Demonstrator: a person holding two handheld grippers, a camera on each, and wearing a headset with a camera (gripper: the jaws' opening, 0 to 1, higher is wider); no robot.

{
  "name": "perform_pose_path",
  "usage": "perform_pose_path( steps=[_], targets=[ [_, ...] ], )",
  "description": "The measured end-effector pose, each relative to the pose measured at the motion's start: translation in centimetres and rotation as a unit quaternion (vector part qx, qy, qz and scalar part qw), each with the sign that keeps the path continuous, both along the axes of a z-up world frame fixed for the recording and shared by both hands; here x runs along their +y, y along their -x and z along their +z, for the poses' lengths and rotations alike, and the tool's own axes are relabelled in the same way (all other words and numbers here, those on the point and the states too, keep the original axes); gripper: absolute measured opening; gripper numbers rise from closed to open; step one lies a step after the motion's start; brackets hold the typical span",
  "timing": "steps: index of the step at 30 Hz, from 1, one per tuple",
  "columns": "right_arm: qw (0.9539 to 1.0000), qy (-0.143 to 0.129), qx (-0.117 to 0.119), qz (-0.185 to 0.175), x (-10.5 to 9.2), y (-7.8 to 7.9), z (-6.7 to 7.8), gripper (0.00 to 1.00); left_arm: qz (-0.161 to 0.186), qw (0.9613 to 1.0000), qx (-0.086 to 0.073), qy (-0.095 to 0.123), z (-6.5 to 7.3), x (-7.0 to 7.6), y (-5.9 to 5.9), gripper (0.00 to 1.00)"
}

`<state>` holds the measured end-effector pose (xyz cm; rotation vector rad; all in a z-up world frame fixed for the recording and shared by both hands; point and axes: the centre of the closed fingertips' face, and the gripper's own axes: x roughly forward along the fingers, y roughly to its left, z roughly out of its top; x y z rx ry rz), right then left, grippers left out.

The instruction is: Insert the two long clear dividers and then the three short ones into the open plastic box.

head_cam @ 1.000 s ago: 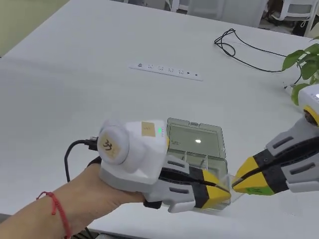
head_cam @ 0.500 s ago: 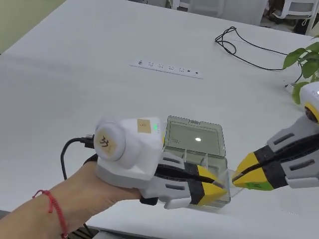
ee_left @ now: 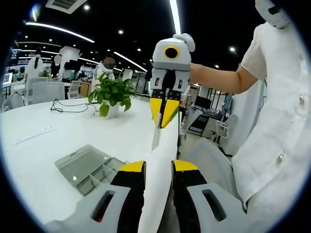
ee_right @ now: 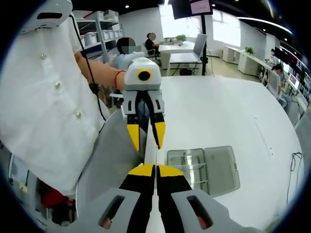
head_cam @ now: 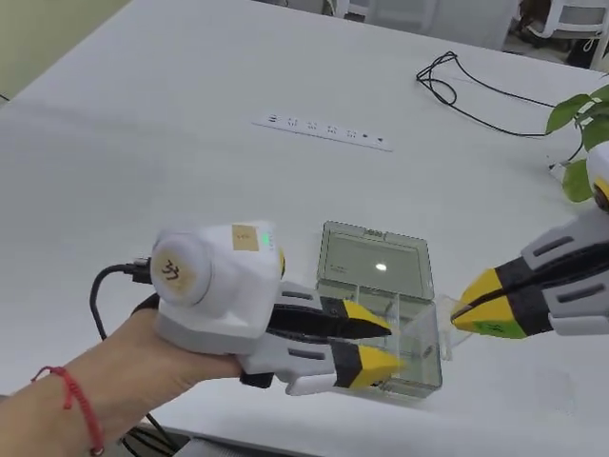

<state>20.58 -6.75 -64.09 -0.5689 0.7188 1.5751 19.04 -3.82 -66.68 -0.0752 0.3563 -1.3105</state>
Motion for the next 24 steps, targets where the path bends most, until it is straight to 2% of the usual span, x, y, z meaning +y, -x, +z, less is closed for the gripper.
perform_pose_path(
  steps=[4, 13, 17, 21, 24],
  targets=[
    [0.9997, 0.012, -0.016, -0.011, -0.1, -1.2, -0.7, 0.03, 0.014, 0.9999, 0.003, -0.005, -0.5, 0.8, -0.5, 0.26],
    [0.9989, 0.028, -0.033, -0.020, 0.3, -3.1, -2.3, 0.03, 0.039, 0.9990, 0.002, -0.024, -1.7, 2.5, -1.4, 0.41],
    [0.9988, 0.029, -0.031, -0.023, 0.7, -3.6, -2.9, 0.03, 0.050, 0.9983, 0.003, -0.030, -2.2, 3.1, -1.8, 0.49],
    [0.9984, 0.036, -0.035, -0.026, 0.7, -4.5, -4.7, 0.03, 0.058, 0.9977, 0.007, -0.035, -2.8, 3.7, -2.1, 0.57],
    [0.9985, 0.034, -0.031, -0.030, 1.0, -4.8, -5.4, 0.03, 0.060, 0.9972, 0.007, -0.044, -3.3, 4.0, -2.2, 0.62]
  ],
)
